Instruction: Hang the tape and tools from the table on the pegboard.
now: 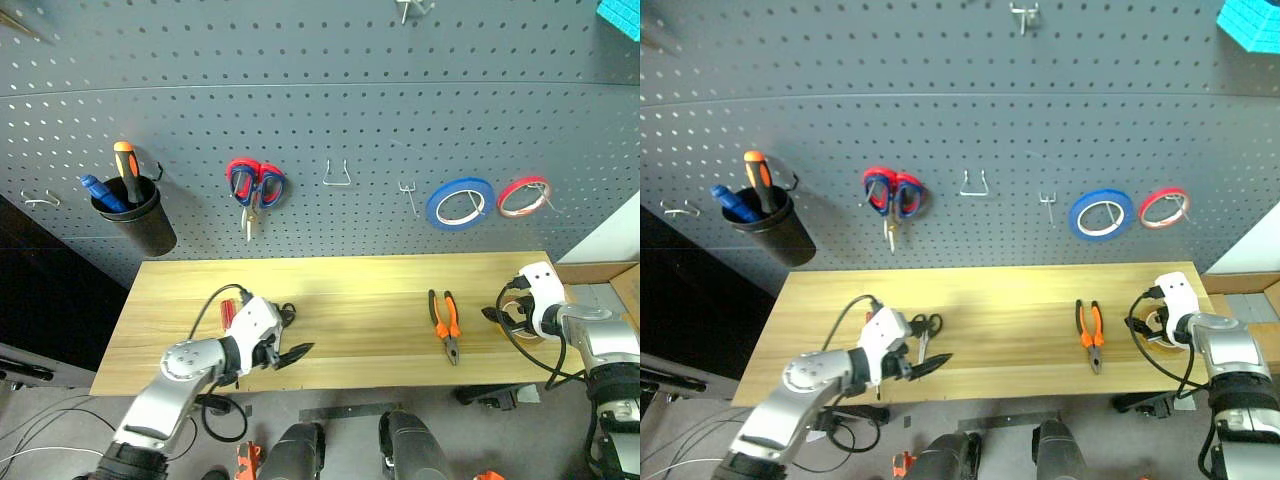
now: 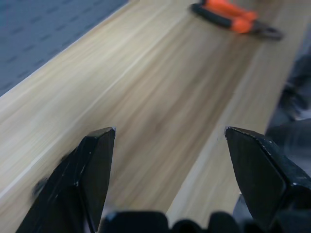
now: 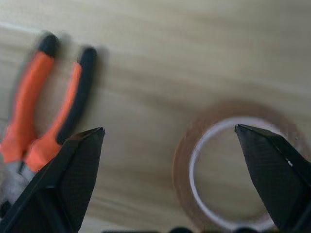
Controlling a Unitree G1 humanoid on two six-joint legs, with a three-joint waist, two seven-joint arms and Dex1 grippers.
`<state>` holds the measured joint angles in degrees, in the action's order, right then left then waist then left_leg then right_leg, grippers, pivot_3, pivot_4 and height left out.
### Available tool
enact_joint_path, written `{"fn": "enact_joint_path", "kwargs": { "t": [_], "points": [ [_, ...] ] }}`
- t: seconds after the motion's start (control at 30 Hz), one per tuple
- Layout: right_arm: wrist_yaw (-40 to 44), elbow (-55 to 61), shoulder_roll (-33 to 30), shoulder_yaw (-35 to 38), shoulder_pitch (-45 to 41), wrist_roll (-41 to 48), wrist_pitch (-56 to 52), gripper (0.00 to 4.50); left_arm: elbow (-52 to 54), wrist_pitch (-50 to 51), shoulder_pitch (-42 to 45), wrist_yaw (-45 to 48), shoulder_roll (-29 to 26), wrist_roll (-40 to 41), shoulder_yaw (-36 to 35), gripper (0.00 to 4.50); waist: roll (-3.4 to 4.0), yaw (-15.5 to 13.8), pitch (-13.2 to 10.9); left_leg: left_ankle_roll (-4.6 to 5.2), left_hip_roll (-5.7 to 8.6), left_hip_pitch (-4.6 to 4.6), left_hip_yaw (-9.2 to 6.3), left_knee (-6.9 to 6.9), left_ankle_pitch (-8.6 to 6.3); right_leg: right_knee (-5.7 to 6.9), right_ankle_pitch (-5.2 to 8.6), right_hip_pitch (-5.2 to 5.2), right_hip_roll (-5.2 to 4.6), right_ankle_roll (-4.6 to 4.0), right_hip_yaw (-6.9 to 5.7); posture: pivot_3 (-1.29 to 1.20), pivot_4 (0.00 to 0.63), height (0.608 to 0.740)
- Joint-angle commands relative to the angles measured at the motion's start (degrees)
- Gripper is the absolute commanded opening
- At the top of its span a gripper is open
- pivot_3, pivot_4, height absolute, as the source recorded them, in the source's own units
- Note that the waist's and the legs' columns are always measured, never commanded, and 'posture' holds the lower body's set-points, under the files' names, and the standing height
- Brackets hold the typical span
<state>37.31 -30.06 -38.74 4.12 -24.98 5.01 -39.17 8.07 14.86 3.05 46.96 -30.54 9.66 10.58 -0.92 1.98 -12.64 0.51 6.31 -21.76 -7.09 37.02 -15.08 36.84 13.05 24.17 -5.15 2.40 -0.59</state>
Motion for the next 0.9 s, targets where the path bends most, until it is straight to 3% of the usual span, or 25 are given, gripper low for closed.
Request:
{"fn": "enact_joint_path", "kwargs": {
  "t": [0.03,0.23,0.47,0.6,0.77,0.9],
  "points": [
    [-0.9,-3.5,-0.7,-0.4,-3.1,-0.9,-1.8,4.50,2.4,0.1,1.5,0.5,1.2,-0.8,2.8,3.84,0.01,0.0,-0.1,0.00,0.00,0.00,0.01,0.01,0.00,0.00,-0.01,0.00,0.00,0.01,0.02,-0.11,0.254,0.740],
    [-1.9,-11.0,0.3,-1.1,-5.9,-1.8,0.7,4.50,2.6,-0.1,4.2,-0.1,3.9,-3.1,7.3,3.84,-0.08,-0.1,-0.9,0.01,0.00,-0.03,0.02,0.03,0.01,0.01,-0.02,-0.01,0.00,0.03,-0.01,-0.12,0.268,0.740],
    [-5.8,-20.4,1.9,0.4,-10.0,-1.6,0.6,4.50,5.1,0.9,4.0,1.0,2.3,-2.5,7.0,3.84,-0.12,0.4,-1.4,0.01,0.00,-0.05,0.04,0.01,0.00,0.01,-0.03,0.03,0.00,0.02,0.01,-0.11,0.276,0.740],
    [-8.5,-20.7,3.1,2.9,-10.3,0.0,1.1,3.60,5.6,0.9,3.3,1.8,0.0,-2.0,5.0,3.88,-0.14,0.4,-1.4,0.02,-0.01,-0.05,0.04,0.02,0.00,0.01,-0.03,0.02,0.00,0.02,0.01,-0.10,0.269,0.740],
    [-9.1,-18.1,3.4,3.1,-9.1,0.0,0.4,1.77,4.6,0.0,3.6,3.2,-1.9,-1.7,4.0,3.88,-0.13,0.4,-1.4,0.02,0.00,-0.05,0.04,0.03,0.00,-0.01,-0.03,0.02,0.01,0.03,0.00,-0.12,0.256,0.740],
    [-9.0,-7.9,2.9,4.8,-5.9,2.1,-1.7,0.47,3.0,-0.6,6.1,3.8,-0.9,-1.7,4.1,3.88,-0.10,0.3,-1.4,0.02,0.01,-0.07,0.03,0.03,0.00,0.00,-0.05,0.03,0.00,0.06,0.00,-0.14,0.243,0.740]
  ]
}}
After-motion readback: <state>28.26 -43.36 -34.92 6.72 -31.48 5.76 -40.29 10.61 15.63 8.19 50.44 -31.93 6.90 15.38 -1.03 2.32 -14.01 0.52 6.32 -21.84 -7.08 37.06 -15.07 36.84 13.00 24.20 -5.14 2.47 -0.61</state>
